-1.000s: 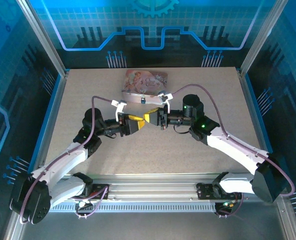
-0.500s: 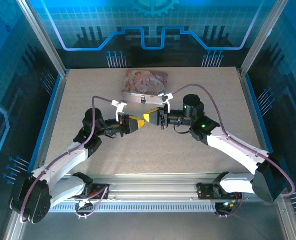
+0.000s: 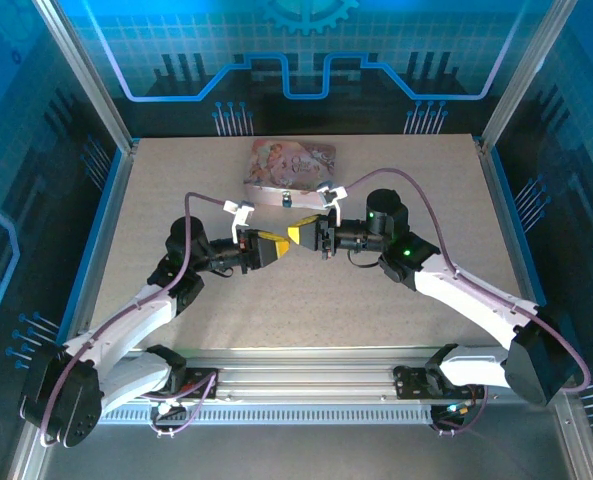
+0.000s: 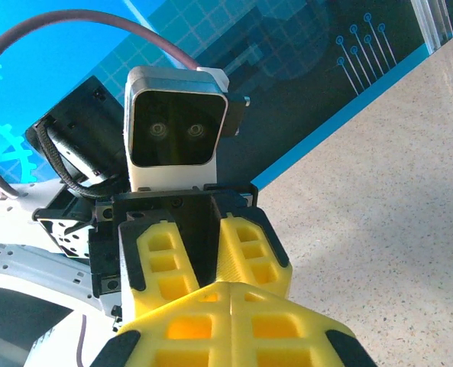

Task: Unlock a padlock with a key

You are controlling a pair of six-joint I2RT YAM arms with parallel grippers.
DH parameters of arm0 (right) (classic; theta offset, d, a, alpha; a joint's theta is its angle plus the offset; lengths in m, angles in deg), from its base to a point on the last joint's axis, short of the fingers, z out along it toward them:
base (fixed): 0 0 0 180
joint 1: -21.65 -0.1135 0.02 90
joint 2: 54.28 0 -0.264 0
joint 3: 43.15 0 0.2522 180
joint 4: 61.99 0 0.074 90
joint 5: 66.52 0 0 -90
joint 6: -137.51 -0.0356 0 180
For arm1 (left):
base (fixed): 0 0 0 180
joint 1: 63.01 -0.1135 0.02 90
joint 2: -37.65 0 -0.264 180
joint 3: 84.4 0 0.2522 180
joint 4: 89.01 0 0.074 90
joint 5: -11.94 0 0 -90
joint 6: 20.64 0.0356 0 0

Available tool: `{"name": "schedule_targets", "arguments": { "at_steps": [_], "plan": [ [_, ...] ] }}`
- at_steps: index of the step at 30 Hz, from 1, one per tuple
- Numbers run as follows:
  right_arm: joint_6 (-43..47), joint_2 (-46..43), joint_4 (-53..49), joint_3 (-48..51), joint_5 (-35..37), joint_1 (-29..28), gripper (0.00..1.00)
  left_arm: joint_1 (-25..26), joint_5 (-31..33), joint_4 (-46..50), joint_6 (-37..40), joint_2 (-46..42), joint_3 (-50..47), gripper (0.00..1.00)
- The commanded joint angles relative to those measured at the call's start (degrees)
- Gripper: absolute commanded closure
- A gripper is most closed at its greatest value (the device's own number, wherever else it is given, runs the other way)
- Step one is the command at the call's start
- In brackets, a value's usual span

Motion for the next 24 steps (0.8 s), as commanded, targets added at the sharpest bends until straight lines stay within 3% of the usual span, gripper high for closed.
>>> {"name": "schedule_targets", "arguments": {
  "at_steps": [1,15,19,24],
  "plan": [
    [-0.7,-1.2,1.6,0.7,0.7,0.0,1.0,-0.4,0.2,-0.3,0.2,-0.5,-1.0,0.7],
    [-1.5,-1.5,2.8,2.7,0.3,0.6,1.0,-1.2,-0.5,-1.2,-0.6,-0.9,-1.3,0.79],
    [-1.8,-1.4,3.3,2.6,0.5,0.6,1.0,-1.2,-1.4,-2.2,-1.2,-0.2,-1.3,0.7],
    [-2.2,-1.1,3.8,2.5,0.3,0.7,1.0,-1.1,-2.1,-3.3,-1.9,0.8,-1.3,0.68]
  ]
}}
